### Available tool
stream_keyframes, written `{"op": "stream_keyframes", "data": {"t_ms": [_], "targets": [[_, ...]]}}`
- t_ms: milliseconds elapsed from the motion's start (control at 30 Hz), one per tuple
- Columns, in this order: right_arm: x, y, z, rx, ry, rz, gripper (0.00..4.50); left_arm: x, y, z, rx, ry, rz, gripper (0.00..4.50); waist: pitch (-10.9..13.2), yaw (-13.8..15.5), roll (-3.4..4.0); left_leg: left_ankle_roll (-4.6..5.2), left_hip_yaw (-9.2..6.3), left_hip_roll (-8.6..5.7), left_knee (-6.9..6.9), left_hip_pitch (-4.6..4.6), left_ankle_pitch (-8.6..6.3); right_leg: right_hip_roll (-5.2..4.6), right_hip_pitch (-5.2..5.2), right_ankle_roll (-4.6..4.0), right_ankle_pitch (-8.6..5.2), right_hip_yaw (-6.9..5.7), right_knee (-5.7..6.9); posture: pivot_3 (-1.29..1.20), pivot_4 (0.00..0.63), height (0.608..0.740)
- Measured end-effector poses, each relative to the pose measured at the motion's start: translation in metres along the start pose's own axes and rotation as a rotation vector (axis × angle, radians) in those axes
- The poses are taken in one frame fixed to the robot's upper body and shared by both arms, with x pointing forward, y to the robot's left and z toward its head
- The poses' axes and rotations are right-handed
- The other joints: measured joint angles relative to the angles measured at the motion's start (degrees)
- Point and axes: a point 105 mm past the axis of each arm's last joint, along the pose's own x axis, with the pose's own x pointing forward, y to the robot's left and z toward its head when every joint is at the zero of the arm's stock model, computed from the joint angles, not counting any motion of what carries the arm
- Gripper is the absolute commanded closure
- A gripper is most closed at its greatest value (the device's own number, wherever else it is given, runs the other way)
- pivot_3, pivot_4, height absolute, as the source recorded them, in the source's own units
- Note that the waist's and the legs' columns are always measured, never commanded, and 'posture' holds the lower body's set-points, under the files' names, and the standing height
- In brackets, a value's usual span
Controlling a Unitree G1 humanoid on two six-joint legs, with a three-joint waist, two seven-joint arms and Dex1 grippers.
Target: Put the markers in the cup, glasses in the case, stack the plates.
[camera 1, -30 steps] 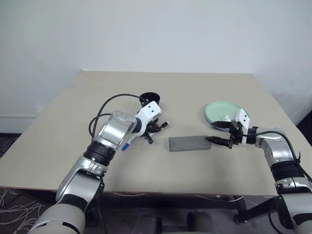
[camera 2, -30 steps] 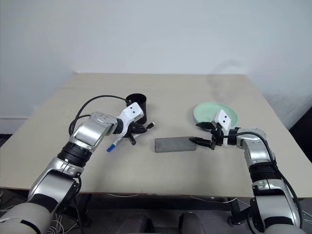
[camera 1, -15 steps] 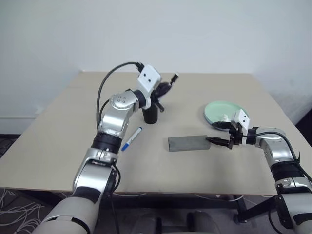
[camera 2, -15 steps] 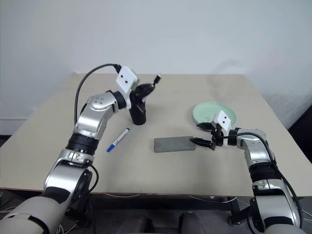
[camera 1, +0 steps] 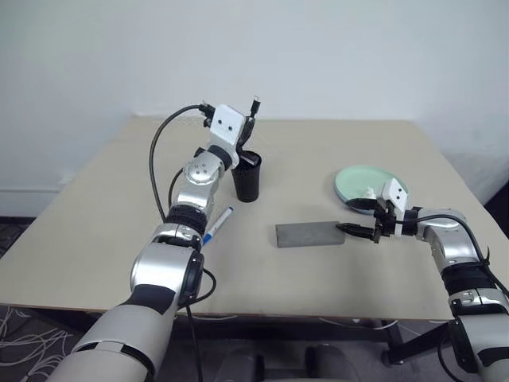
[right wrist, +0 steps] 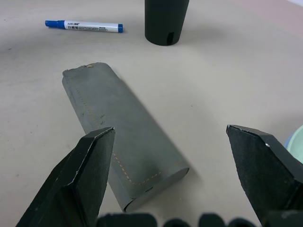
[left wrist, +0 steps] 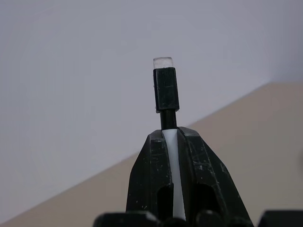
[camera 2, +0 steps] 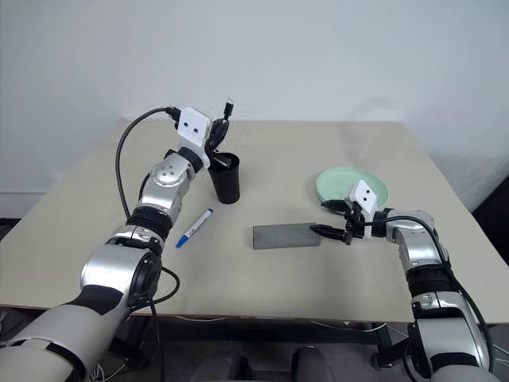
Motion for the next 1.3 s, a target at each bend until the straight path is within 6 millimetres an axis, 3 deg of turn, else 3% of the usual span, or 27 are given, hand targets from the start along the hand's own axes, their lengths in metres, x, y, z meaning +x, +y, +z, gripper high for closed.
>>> {"op": "stream_keyframes", "data": {"t_ms": [67,167,333,800,967,1033,1233,1300], "targets": [[-0.001,0.000,-0.001,0.002,0.001,-0.001,0.41,-0.001,-0.001,-0.005,-0.010,0.016,0.009,4.47,0.00,0.00,0.00,0.00,0.00,0.00,0.00,0.00,0.00,0.00,0.00,0.00,0.00,-0.01,0.00,0.00,0.000,0.733],[-0.001,0.001,-0.001,0.002,0.002,-0.001,0.41,0.001,-0.002,-0.005,-0.019,0.017,0.015,3.69,0.00,0.01,0.00,-0.01,0.00,0.00,0.00,-0.02,0.00,0.00,0.00,0.01,0.01,-0.03,-0.01,0.00,0.000,0.733],[-0.001,0.002,-0.003,0.006,0.004,-0.001,0.41,0.005,0.001,0.004,-0.002,-0.005,0.032,1.99,0.00,0.00,0.00,-0.01,-0.02,0.00,0.00,0.00,-0.01,0.00,0.00,0.01,0.01,-0.03,0.00,0.00,0.000,0.733],[-0.001,0.002,-0.003,0.005,0.004,-0.002,0.41,0.004,0.001,0.006,-0.017,-0.017,0.025,1.99,0.00,-0.01,0.00,-0.02,-0.03,0.02,0.00,0.00,-0.01,0.00,0.00,0.01,0.01,-0.04,0.00,0.00,0.000,0.733],[-0.001,0.001,-0.003,0.005,0.003,-0.004,0.41,0.005,0.003,0.007,-0.110,-0.004,-0.016,1.99,0.00,-0.01,0.00,-0.01,-0.03,0.02,0.00,0.00,-0.01,0.00,0.00,0.01,0.01,-0.04,0.00,0.00,0.000,0.733],[-0.001,0.001,-0.002,0.005,0.003,-0.007,0.41,0.005,0.013,0.008,-0.138,0.033,-0.006,1.99,0.00,-0.02,-0.01,-0.01,-0.04,0.02,0.00,-0.01,-0.01,0.00,-0.01,0.01,0.01,-0.05,0.01,0.00,0.000,0.733],[-0.001,0.000,-0.002,0.004,0.003,-0.008,0.41,-0.003,0.072,0.026,-0.120,0.189,0.096,1.99,0.01,-0.75,-0.02,-0.02,-0.07,0.04,-0.02,0.01,-0.01,0.02,-0.02,0.02,0.01,-0.05,0.04,0.00,0.000,0.733],[-0.001,0.000,-0.002,0.005,0.004,-0.007,0.41,-0.008,0.078,0.023,-0.139,0.257,0.090,1.99,0.01,-0.78,-0.02,-0.02,-0.11,0.03,-0.01,0.00,-0.01,0.01,0.00,0.02,0.01,-0.05,0.03,0.00,0.000,0.733]]}}
